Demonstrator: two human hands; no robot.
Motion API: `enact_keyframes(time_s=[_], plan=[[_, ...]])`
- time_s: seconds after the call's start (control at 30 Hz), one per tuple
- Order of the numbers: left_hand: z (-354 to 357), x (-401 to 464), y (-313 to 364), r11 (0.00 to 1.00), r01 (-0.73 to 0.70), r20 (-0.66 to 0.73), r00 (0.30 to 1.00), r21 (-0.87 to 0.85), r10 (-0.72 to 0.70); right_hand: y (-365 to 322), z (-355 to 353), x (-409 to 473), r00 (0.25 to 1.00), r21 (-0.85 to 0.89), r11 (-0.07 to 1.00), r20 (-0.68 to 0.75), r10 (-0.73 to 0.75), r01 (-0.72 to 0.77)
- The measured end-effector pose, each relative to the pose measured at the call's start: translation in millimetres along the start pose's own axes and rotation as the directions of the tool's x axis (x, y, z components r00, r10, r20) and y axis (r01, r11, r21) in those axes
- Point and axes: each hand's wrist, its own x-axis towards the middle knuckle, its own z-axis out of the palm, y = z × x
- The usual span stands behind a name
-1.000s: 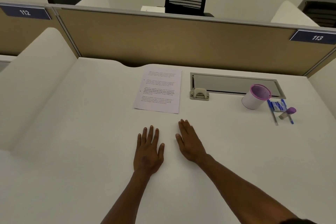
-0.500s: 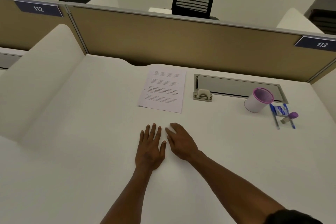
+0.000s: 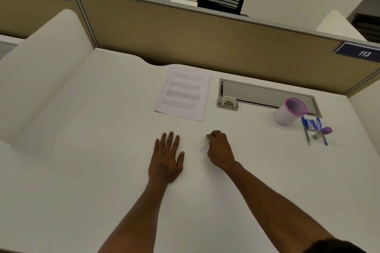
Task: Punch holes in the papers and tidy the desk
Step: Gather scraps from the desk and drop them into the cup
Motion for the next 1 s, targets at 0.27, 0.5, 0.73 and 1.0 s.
enact_keyframes(time_s=[0.27,0.5,0.73,1.0], plan=[[0.4,-0.4,-0.8,1.0,0.002,0.006,1.0,0.014,-0.002,3.6,25.0,-43.5,0.994,0.003,0.998,-0.086,-0.069,0.069],[2.9,0.1,-1.3,1.0,-0.003,0.005,1.0,0.013,0.003,-18.9,37.1,-51.4,0.988,-0.029,0.997,-0.135,0.069,-0.073],[3.5,-0.4,-1.4,1.0,-0.008,-0.005,1.0,0.021,0.008,-35.1,56.7,-40.1,0.994,-0.094,0.993,-0.076,-0.072,0.065],[3.8,-1.5,-2.4,1.0,-0.001,-0.014,1.0,-0.013,0.001,-5.6,38.1,-49.2,0.892,-0.265,0.879,-0.119,-0.437,0.396]])
